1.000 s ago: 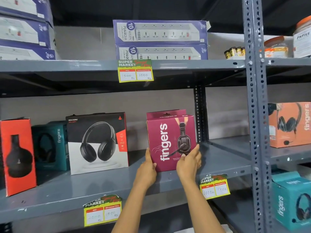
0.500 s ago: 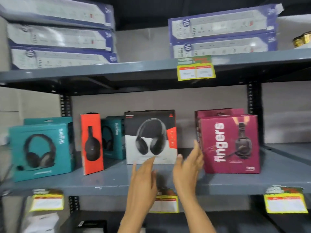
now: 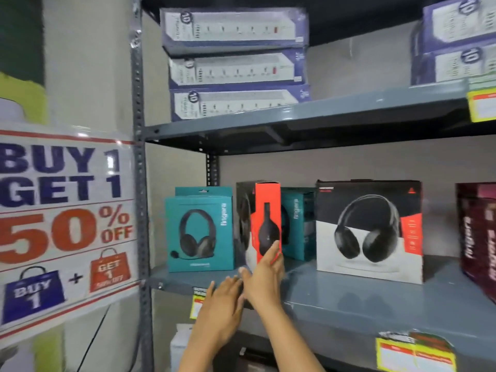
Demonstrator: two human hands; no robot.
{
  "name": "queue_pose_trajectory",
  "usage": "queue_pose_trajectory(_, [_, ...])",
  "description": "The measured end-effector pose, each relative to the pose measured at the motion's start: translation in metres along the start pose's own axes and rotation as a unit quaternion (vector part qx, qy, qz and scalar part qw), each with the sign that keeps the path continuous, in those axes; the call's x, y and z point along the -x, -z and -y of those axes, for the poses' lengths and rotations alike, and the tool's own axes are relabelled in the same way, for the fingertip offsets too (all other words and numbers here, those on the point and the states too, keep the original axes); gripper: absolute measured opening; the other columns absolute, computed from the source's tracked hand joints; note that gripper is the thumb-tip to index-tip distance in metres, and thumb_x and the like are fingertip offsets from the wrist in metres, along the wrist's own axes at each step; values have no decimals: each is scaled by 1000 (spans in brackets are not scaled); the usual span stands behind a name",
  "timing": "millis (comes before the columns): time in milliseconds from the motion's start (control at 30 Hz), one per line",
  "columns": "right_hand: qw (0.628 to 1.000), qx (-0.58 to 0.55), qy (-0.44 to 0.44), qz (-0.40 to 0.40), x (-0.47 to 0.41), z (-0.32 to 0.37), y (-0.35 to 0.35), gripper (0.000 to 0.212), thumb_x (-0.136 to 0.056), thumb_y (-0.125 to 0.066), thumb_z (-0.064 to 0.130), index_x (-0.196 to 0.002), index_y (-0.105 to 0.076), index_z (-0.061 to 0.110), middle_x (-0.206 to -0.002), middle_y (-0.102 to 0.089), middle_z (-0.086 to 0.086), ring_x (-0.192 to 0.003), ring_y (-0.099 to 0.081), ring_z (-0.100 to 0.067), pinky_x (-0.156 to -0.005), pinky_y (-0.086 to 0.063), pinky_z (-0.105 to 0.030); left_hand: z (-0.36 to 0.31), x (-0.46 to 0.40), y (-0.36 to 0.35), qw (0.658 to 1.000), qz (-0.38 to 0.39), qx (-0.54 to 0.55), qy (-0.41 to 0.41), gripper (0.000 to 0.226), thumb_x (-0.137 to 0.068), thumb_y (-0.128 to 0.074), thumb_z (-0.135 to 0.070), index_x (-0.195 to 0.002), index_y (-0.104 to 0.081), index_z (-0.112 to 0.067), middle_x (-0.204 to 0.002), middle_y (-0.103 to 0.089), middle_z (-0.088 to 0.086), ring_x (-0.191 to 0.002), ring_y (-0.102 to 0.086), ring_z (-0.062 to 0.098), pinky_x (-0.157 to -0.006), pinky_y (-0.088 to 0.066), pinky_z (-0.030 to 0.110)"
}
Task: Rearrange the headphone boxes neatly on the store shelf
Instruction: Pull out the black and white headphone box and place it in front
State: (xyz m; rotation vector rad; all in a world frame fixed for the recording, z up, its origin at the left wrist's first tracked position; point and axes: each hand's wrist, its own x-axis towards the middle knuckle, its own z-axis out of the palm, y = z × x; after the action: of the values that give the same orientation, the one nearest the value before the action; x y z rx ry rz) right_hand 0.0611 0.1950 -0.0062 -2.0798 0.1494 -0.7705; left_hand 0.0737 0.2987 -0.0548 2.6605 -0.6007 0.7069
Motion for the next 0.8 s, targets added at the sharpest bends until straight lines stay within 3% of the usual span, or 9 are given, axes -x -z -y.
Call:
queue_pose_trajectory(100, [998, 5, -30, -61, -14, 7, -14, 110, -81, -72, 33, -149, 8, 1, -155, -14, -29, -144, -16, -40, -118, -16, -43, 10, -1, -2, 1000, -24, -8, -12, 49, -98, -24, -43, -144, -30, -27, -152, -36, -6, -141, -25, 9, -116, -6, 31])
queue_pose_trajectory(233, [995, 21, -64, -72, -31, 9, -25, 119, -77, -75, 38, -148, 12, -1, -155, -16, -29, -142, -23, -41, -113, -26, -49, 15, -1, -8, 998, -55, -13, -18, 50, -96, -22, -47, -141, -34, -28, -149, -39, -8, -138, -29, 7, -114, -10, 28])
queue_pose_trajectory(500, [984, 88, -95, -123, -37, 14, -40, 99, -88, -64, 24, -151, 11, 11, -144, -35, -20, -127, -43, -38, -105, -37, -51, 25, -6, -13, 997, -76, 0, -14, 50, -96, -22, -45, -141, -35, -27, -149, -40, -9, -138, -29, 5, -114, -8, 27])
queue_pose_trajectory(700, [978, 10, -84, -189, -20, 15, -32, 97, -78, -75, 19, -150, -11, 29, -131, -45, -15, -117, -47, -34, -81, -50, -46, 26, -4, -16, 996, -83, 21, 2, 48, -98, -21, -42, -140, -39, -28, -148, -42, -10, -137, -31, 5, -114, -8, 25])
queue_pose_trajectory(800, [974, -24, -75, -211, -12, 7, -19, 91, -79, -74, 24, -148, -17, 35, -131, -48, -13, -119, -48, -35, -80, -50, -48, 28, -6, -9, 995, -83, 50, 11, 49, -99, -17, -44, -129, -53, -29, -139, -54, -8, -131, -42, 8, -110, -17, 27])
